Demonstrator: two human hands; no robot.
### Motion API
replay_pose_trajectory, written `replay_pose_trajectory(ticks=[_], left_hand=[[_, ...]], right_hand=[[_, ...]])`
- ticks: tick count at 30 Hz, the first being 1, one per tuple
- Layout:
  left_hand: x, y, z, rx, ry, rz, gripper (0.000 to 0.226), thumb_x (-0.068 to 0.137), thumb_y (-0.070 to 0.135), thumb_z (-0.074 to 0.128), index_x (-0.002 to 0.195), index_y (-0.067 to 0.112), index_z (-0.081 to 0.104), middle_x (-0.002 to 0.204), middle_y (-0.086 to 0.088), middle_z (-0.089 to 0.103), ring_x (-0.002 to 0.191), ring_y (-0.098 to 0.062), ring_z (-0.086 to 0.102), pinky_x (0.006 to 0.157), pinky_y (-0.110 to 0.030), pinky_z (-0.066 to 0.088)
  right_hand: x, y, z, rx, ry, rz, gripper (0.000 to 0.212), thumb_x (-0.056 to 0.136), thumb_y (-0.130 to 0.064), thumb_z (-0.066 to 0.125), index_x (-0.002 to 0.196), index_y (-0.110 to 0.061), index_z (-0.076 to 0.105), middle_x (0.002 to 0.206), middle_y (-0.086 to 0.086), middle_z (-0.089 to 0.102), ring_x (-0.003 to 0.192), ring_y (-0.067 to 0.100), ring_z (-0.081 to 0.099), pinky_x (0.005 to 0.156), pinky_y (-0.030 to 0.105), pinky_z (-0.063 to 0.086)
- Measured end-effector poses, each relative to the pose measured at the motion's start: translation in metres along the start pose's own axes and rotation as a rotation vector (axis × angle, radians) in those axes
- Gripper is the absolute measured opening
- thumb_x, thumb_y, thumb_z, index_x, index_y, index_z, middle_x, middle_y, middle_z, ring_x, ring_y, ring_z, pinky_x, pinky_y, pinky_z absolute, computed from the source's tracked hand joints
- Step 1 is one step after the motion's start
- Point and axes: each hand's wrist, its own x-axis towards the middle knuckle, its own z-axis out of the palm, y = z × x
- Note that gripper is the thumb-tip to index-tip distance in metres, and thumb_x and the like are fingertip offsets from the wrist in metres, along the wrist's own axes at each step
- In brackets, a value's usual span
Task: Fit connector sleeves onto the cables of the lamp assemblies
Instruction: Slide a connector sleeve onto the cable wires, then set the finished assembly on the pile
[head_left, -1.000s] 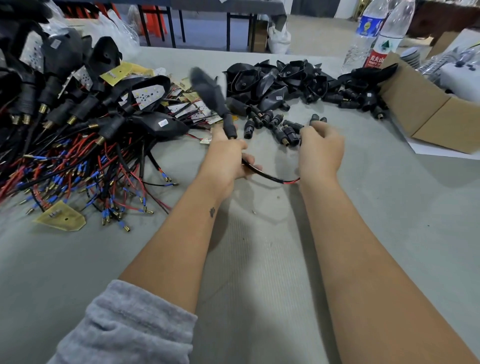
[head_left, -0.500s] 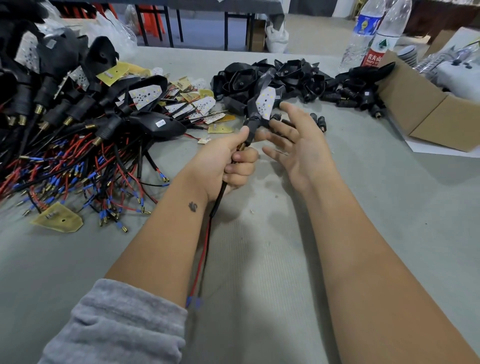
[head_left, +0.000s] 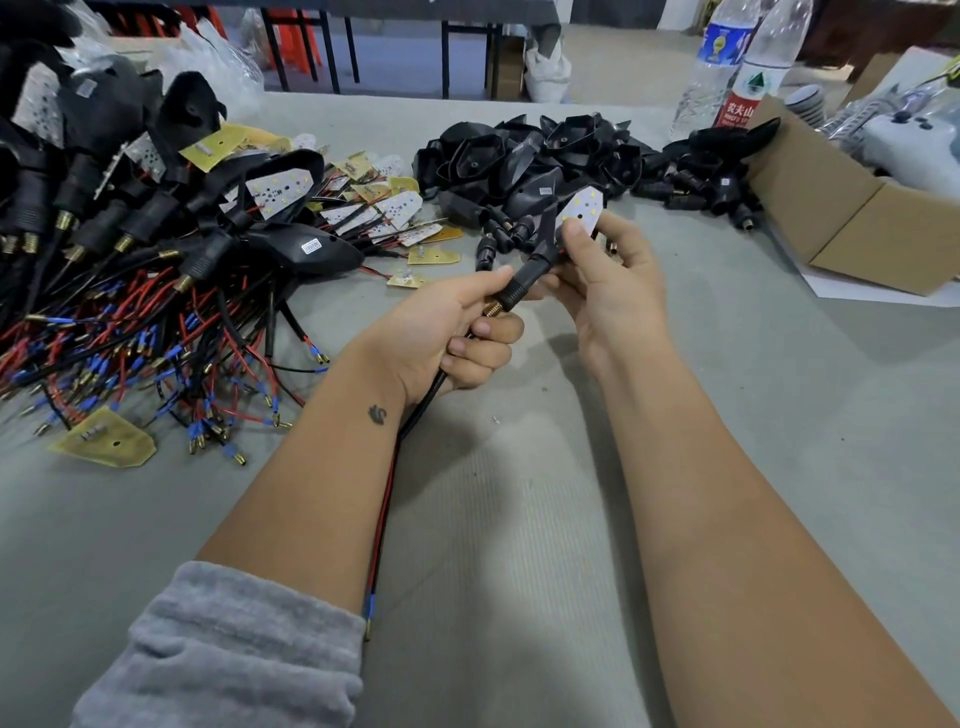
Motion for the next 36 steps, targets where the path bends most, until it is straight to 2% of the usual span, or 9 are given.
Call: replay_pose_trajectory(ticks=[3,7,9,11,15,24,27,32,36], left_hand=[[0.003,-0.002,0.002,0.003,0.104,0.026,0.017,0.098,0.032,0.040,0.086,0.020,0.039,0.055,0.007,0.033,0.034,0.000,0.022,0.028,-0.010,0.014],[0.006,-0.003,0.001,-0.007,0.174,0.083,0.018,0.101,0.026,0.041,0.085,0.020,0.039,0.056,0.005,0.040,0.034,0.000,0.024,0.027,-0.011,0.017],[0.007,-0.004,0.001,0.041,0.210,0.123,0.014,0.101,0.025,0.043,0.090,0.017,0.045,0.056,0.004,0.043,0.035,-0.001,0.024,0.028,-0.012,0.018],[0.008,-0.005,0.002,0.120,0.258,0.172,0.013,0.101,0.023,0.045,0.095,0.013,0.049,0.056,0.002,0.047,0.035,-0.002,0.025,0.029,-0.012,0.018],[0.010,-0.009,0.005,0.221,0.303,0.234,0.013,0.100,0.021,0.050,0.089,0.014,0.050,0.055,0.000,0.050,0.037,-0.004,0.026,0.032,-0.012,0.019],[0.001,-0.003,0.015,0.378,0.451,0.216,0.010,0.098,0.015,0.050,0.093,0.017,0.059,0.058,0.001,0.056,0.040,-0.007,0.032,0.035,-0.014,0.022],[-0.018,0.012,0.011,0.416,0.431,0.202,0.031,0.092,0.000,0.041,0.109,0.013,0.063,0.064,-0.002,0.064,0.045,-0.010,0.043,0.038,-0.017,0.031],[-0.056,0.038,-0.004,0.687,0.441,0.103,0.027,0.098,0.004,0.040,0.106,0.019,0.062,0.068,-0.001,0.066,0.043,-0.007,0.048,0.039,-0.017,0.035],[-0.091,0.067,-0.026,0.978,0.624,0.123,0.030,0.095,0.005,0.046,0.119,0.013,0.063,0.080,0.002,0.068,0.042,-0.002,0.046,0.038,-0.012,0.031]], right_hand=[[0.002,0.000,-0.001,-0.008,0.082,-0.028,0.023,0.088,-0.005,0.068,0.095,-0.017,0.050,0.063,0.001,0.067,0.054,0.015,0.059,0.059,0.027,0.054],[0.005,0.000,-0.002,0.072,0.113,-0.002,0.045,0.088,-0.003,0.069,0.117,-0.018,0.038,0.068,0.006,0.063,0.045,0.012,0.055,0.054,0.025,0.052],[0.007,-0.001,-0.003,0.062,0.086,0.047,0.037,0.090,-0.007,0.067,0.121,-0.009,0.047,0.071,0.008,0.062,0.045,0.011,0.053,0.052,0.023,0.050],[0.009,-0.001,-0.005,0.020,0.031,0.083,0.011,0.093,-0.012,0.065,0.097,-0.003,0.060,0.063,0.004,0.061,0.045,0.010,0.049,0.048,0.021,0.045],[0.011,-0.002,-0.008,0.048,0.054,0.146,0.022,0.095,-0.015,0.062,0.075,-0.011,0.053,0.055,-0.001,0.057,0.039,0.007,0.042,0.041,0.017,0.038],[0.007,-0.002,-0.006,0.137,0.092,0.205,0.022,0.098,-0.016,0.056,0.079,-0.014,0.046,0.065,0.001,0.049,0.040,0.007,0.043,0.039,0.018,0.032],[0.004,-0.002,0.005,0.159,0.098,0.238,0.012,0.099,-0.018,0.056,0.089,-0.012,0.051,0.068,0.002,0.051,0.040,0.007,0.044,0.040,0.016,0.036],[0.007,-0.008,0.035,0.232,0.147,0.310,0.021,0.099,-0.015,0.055,0.079,-0.011,0.050,0.064,0.001,0.048,0.043,0.008,0.039,0.039,0.016,0.032],[0.013,-0.009,0.087,0.132,0.086,0.347,0.020,0.097,-0.013,0.053,0.078,-0.012,0.048,0.065,0.003,0.047,0.035,0.008,0.041,0.036,0.017,0.032]])
